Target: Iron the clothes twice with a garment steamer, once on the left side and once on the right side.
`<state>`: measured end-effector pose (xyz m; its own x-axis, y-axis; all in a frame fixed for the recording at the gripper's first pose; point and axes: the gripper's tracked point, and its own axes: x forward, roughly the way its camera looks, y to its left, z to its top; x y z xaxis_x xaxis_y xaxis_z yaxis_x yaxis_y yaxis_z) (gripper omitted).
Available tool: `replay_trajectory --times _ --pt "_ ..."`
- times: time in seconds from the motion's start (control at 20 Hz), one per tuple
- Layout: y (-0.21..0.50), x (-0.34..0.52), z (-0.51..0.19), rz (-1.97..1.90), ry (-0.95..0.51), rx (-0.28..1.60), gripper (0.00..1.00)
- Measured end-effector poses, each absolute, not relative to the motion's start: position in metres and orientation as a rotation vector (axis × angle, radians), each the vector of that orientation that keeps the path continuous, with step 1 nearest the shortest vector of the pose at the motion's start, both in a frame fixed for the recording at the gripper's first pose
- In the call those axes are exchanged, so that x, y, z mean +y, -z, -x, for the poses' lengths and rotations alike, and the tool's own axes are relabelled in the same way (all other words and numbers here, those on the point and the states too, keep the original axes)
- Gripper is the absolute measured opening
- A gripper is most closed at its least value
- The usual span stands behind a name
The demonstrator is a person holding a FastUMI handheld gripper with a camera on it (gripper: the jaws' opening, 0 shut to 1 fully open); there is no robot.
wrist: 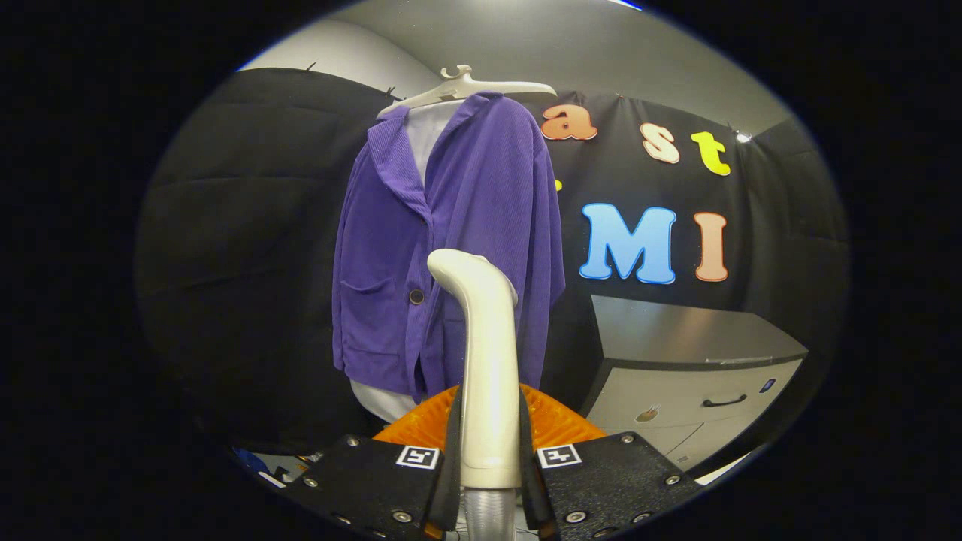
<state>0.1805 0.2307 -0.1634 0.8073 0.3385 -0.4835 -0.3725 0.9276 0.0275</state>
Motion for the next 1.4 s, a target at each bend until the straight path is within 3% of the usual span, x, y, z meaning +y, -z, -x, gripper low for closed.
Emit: replay_trajectory --times 0.75,1.4 --pt "0.271 0.216 -0.121 0.034 -0.309 0.66 0.33" --pt "0.068 0.276 -0.176 -0.057 -0.434 0.239 0.33"
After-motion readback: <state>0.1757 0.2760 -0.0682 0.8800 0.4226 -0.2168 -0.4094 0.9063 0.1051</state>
